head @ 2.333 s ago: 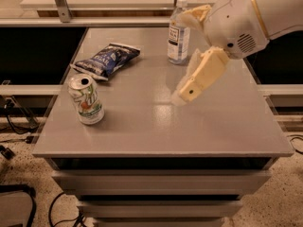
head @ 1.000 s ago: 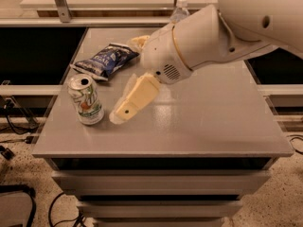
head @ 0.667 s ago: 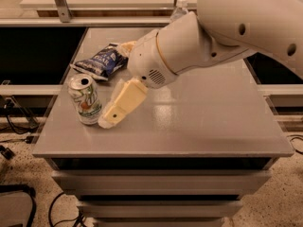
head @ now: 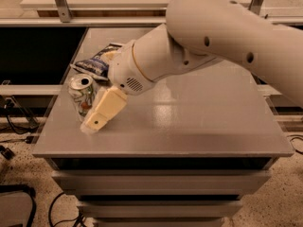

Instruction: Pick 7up can

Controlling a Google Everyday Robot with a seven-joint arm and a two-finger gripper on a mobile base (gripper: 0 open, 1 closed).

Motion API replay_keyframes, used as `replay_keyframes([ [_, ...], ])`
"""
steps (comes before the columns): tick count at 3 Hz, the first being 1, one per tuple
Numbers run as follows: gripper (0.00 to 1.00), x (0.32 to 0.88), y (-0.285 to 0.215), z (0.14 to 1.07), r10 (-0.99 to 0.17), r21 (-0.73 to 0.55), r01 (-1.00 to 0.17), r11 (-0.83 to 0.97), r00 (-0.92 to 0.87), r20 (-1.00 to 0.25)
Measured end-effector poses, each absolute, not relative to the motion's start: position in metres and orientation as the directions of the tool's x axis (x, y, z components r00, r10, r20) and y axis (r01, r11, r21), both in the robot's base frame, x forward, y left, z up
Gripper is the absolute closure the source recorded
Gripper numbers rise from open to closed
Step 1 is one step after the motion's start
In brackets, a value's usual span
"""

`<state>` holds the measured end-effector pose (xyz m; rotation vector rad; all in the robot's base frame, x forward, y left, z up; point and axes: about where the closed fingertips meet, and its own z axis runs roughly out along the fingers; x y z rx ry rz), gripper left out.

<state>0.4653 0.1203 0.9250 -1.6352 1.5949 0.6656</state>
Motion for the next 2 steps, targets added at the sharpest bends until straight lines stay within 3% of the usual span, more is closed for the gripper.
replay_keyframes([
  [2, 0.0, 0.468, 0.158, 0.907, -0.598, -0.113, -0.993, 0.032, 0.071, -0.798],
])
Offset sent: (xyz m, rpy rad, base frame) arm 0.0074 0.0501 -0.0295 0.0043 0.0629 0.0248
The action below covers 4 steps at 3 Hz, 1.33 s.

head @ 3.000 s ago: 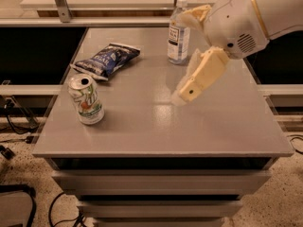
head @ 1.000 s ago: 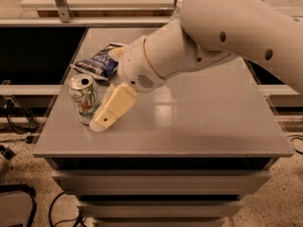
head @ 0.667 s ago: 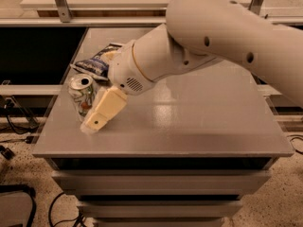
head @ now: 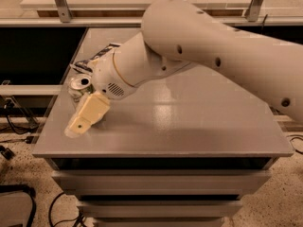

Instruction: Pick 7up can

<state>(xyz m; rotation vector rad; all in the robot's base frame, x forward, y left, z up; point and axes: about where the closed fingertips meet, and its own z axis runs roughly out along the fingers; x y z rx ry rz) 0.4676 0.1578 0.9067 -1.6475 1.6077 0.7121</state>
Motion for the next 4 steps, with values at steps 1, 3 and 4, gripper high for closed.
replay_keyframes([
  [1, 0.0, 0.467, 0.167, 0.9, -0.597, -0.095, -0.995, 0.026, 0.061, -0.8],
  [3, 0.41, 0.464, 0.181, 0.891, -0.589, -0.062, -0.998, 0.011, 0.043, -0.807],
  [4, 0.64, 0.464, 0.182, 0.89, -0.587, -0.057, -0.998, 0.009, 0.041, -0.808],
])
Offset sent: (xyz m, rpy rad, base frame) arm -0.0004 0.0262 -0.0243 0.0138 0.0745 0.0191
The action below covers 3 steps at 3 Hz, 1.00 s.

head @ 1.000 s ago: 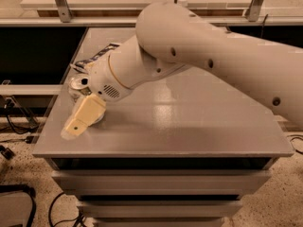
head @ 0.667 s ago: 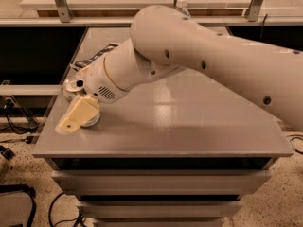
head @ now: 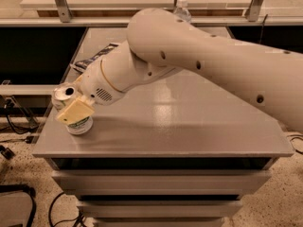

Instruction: Pick 7up can

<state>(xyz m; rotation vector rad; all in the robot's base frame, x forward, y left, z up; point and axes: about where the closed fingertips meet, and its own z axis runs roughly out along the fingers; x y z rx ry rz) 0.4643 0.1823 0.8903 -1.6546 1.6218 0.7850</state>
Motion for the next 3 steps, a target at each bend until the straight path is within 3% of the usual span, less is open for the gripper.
replay_keyframes([
  [1, 0.88, 0.467, 0.179, 0.894, -0.584, -0.061, -0.998, 0.022, 0.036, -0.811],
  [2, 1.0, 0.476, 0.166, 0.905, -0.576, -0.075, -0.996, 0.055, 0.03, -0.817],
  [3, 1.0, 0.489, 0.153, 0.922, -0.567, -0.092, -0.993, 0.078, 0.031, -0.823],
])
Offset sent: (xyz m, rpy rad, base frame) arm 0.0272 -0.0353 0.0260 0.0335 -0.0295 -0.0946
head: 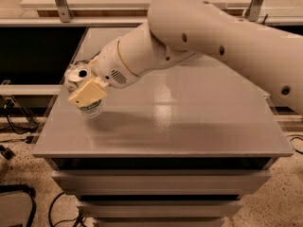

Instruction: Pick 7up can

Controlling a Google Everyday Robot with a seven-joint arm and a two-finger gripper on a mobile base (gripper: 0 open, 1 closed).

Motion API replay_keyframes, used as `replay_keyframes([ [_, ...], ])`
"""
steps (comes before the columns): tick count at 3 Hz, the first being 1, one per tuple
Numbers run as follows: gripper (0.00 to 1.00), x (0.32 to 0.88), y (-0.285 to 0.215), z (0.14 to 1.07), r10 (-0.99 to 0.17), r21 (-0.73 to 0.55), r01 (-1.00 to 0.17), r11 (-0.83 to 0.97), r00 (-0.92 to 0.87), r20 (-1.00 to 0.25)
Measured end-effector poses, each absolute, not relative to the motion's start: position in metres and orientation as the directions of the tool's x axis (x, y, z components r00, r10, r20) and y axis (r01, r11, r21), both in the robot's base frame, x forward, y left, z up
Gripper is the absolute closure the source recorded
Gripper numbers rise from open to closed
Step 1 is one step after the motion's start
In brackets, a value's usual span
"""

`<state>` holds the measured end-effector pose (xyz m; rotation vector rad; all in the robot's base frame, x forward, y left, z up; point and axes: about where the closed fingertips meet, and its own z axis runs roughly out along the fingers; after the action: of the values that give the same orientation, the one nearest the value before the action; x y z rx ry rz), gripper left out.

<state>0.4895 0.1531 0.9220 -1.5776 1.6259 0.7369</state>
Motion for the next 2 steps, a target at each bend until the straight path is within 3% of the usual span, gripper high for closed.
replay_keyframes([
  [2, 1.0, 0.512, 0.136, 0.946, -0.543, -0.108, -0.989, 0.097, 0.039, -0.839],
])
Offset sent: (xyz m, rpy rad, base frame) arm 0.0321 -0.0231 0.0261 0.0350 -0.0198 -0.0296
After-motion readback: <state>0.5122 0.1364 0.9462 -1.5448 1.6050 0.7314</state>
